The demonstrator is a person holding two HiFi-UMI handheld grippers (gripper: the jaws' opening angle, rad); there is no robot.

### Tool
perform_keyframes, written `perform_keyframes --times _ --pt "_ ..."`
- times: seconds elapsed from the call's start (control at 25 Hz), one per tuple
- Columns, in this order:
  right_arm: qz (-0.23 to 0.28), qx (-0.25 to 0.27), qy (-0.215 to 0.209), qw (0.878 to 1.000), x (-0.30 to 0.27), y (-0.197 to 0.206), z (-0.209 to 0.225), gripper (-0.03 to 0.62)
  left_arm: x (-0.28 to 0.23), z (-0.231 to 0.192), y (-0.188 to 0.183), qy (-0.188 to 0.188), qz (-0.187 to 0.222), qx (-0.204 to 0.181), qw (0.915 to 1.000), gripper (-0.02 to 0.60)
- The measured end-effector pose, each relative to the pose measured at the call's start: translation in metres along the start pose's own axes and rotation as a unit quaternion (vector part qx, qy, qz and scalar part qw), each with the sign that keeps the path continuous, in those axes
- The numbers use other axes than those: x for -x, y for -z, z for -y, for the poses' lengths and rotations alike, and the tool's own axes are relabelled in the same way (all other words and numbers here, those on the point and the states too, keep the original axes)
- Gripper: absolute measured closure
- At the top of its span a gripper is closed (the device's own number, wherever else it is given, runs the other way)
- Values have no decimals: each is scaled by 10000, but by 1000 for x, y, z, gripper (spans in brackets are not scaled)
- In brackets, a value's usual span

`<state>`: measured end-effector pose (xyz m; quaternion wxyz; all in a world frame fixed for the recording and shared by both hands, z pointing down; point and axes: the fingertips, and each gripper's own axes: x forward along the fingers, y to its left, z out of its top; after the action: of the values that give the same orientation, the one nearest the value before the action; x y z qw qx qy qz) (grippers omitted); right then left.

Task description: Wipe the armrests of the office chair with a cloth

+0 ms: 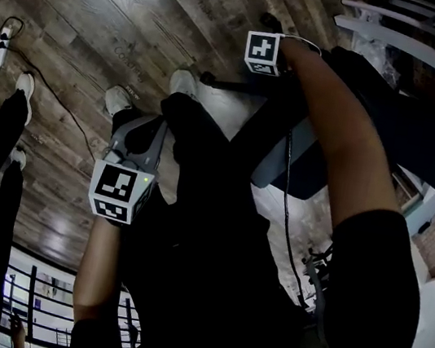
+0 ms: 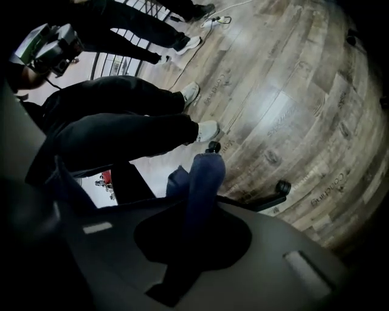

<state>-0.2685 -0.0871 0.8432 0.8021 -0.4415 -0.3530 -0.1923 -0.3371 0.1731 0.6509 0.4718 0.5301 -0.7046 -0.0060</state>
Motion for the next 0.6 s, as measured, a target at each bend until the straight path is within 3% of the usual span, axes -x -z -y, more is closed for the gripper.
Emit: perform_keyframes --times 0.4,0.6 --pt "179 -27 -542 9984 45 28 -44 560 12 27 -42 191 21 -377 9991 575" --pt "-178 125 -1302 9912 73 40 -86 560 22 37 -65 197 85 -419 9989 575"
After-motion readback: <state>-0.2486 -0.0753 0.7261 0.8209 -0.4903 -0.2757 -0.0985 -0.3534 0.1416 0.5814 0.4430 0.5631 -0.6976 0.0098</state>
